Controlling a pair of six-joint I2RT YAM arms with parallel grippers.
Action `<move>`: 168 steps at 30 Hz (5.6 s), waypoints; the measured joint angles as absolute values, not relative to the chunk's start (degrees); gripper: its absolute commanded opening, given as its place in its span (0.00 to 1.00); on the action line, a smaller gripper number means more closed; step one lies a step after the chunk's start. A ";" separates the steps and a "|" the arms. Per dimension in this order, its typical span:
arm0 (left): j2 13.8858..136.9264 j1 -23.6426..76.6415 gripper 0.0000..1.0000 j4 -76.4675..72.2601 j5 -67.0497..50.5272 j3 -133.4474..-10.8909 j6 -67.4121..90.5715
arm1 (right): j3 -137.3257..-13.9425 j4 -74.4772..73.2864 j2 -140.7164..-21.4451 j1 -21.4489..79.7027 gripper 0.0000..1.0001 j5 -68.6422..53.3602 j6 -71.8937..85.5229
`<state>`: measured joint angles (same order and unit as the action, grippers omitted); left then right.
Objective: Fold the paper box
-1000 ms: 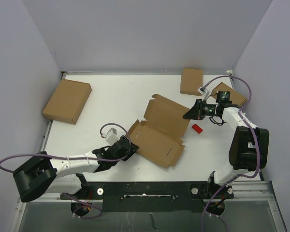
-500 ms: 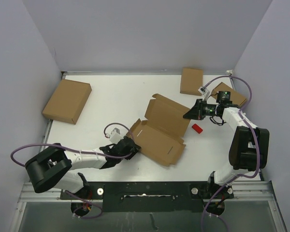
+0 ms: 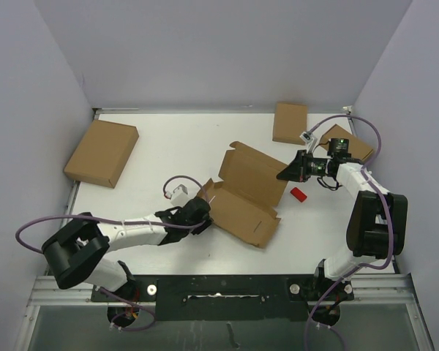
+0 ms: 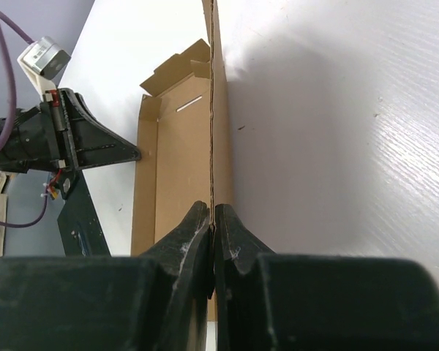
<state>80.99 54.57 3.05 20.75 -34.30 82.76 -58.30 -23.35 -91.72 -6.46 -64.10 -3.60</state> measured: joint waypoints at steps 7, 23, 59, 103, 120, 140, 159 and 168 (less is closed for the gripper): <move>85.10 52.95 0.15 8.78 18.72 -40.29 81.97 | -58.08 -23.05 -91.72 -6.39 0.00 -64.82 -3.77; 97.17 51.22 0.20 28.51 15.33 -59.66 78.24 | -58.04 -22.79 -91.70 -5.17 0.00 -66.41 -5.19; 65.39 31.35 0.73 14.66 -6.96 -41.41 21.41 | -57.54 -28.36 -90.24 -8.16 0.00 -73.17 -13.89; 53.36 32.38 0.00 -27.20 -0.27 -16.25 9.69 | -84.64 -41.54 -93.27 5.91 0.00 -77.06 -14.59; 52.40 37.91 0.00 -39.57 4.58 -5.69 1.87 | -81.25 -48.36 -100.16 6.31 0.00 -76.60 -13.02; 42.50 41.98 0.00 -32.36 5.61 -3.31 7.38 | -77.25 -51.46 -99.68 6.31 0.00 -75.85 -16.93; 30.59 42.35 0.17 -14.96 0.12 -4.12 21.52 | -75.81 -55.18 -94.32 9.28 0.00 -71.85 -23.77; 25.08 42.46 0.31 -2.09 -2.83 -4.99 25.80 | -74.24 -56.36 -93.03 11.35 0.00 -69.01 -25.63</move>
